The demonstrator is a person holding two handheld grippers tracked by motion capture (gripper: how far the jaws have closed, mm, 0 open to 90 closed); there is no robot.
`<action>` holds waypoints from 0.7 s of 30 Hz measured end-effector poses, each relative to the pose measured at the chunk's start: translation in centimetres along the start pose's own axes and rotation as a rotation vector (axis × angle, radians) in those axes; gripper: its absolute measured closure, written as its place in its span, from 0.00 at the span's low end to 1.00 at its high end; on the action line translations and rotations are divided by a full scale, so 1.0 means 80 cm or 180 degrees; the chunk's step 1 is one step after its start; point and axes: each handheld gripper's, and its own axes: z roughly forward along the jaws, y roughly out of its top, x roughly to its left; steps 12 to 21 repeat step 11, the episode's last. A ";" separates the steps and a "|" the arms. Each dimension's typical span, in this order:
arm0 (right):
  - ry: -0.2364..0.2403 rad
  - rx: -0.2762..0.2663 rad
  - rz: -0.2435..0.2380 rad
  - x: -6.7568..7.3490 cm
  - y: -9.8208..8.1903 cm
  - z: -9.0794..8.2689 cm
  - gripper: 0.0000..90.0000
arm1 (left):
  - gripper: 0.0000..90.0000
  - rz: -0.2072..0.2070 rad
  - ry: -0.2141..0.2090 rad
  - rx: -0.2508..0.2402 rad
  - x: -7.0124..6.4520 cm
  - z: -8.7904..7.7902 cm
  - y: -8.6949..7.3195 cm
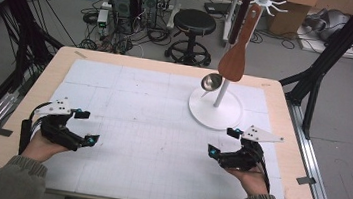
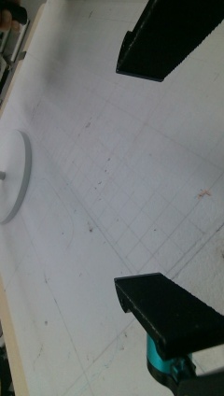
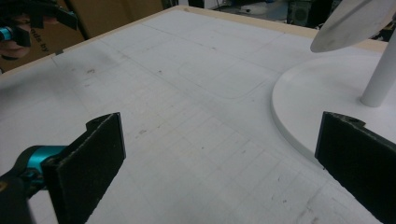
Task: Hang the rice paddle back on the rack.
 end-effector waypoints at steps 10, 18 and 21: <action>-0.0024 0.0039 0.0068 -0.005 -0.022 -0.008 0.01 | 0.02 -0.0033 0.0001 -0.0042 0.002 0.003 0.000; -0.0028 0.0039 0.0088 -0.006 -0.023 -0.008 0.01 | 0.02 -0.0052 0.0012 -0.0052 0.003 0.003 0.000; -0.0028 0.0039 0.0088 -0.006 -0.023 -0.008 0.01 | 0.02 -0.0052 0.0012 -0.0052 0.003 0.003 0.000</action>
